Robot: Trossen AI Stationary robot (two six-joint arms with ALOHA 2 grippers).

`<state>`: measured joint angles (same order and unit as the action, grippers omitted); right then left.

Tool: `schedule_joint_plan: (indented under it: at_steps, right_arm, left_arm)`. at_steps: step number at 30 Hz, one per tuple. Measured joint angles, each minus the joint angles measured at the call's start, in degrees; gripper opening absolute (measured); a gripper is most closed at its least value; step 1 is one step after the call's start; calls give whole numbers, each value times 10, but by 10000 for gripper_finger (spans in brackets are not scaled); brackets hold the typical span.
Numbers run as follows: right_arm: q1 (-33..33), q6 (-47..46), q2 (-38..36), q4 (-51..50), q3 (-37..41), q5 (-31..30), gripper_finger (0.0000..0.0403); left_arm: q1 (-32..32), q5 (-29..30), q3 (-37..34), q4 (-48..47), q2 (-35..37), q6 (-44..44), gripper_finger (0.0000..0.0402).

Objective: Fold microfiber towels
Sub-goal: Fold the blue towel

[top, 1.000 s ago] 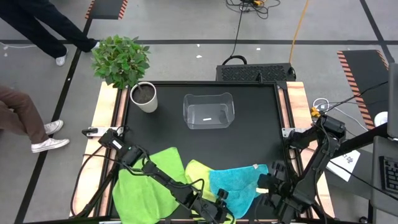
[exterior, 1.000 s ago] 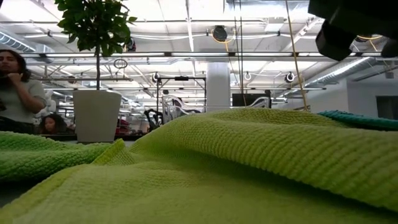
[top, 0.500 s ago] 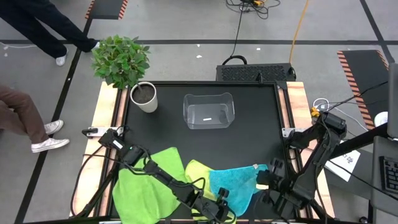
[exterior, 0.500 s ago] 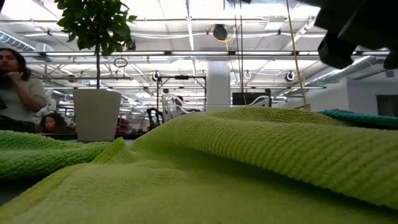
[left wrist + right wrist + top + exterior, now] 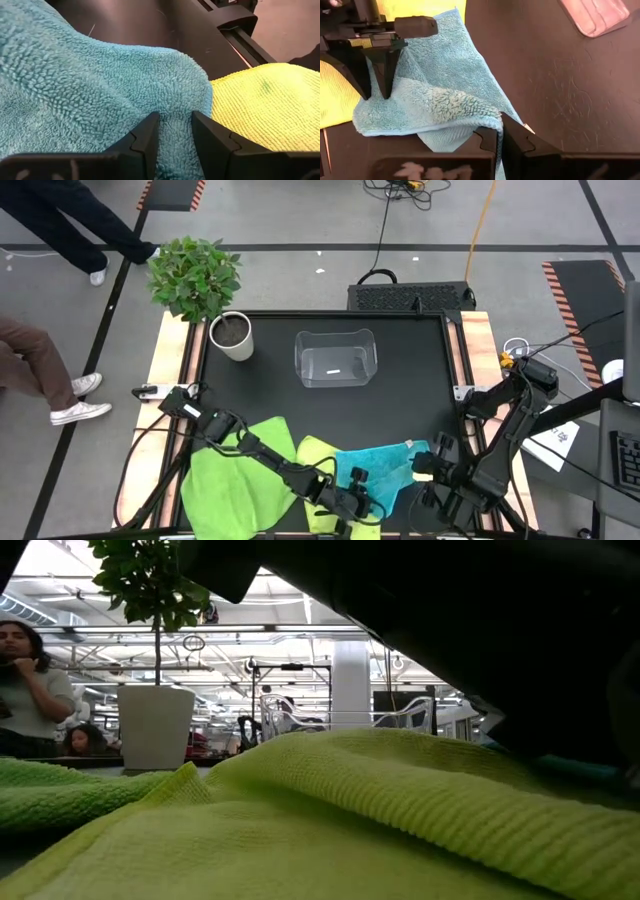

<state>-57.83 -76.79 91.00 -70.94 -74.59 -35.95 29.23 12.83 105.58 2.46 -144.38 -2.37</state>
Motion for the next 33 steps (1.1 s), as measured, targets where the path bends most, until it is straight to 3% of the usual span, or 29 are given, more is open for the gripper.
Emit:
schedule_joint_plan:
  at_steps: [4,9,14,19,24,29,33]
  right_arm:
    - [0,2,0,0,0,0,0]
    - [0,1,0,1,0,0,0]
    - [0,0,0,3,0,0,0]
    - [0,0,0,6,0,0,0]
    - [0,1,0,5,0,0,0]
    - [-1,10,0,14,8,-1,0]
    - [-4,10,0,36,35,0,0]
  left_arm:
    - [6,-7,12,1,1,-10,122]
    - [15,-11,78,-120,1,-22,126]
    - [29,31,136,-191,1,-43,150]
    - [43,27,157,-205,3,-28,177]
    - [59,-23,157,-113,3,18,192]
    - [75,-115,157,33,4,14,194]
    - [63,-115,136,94,6,14,194]
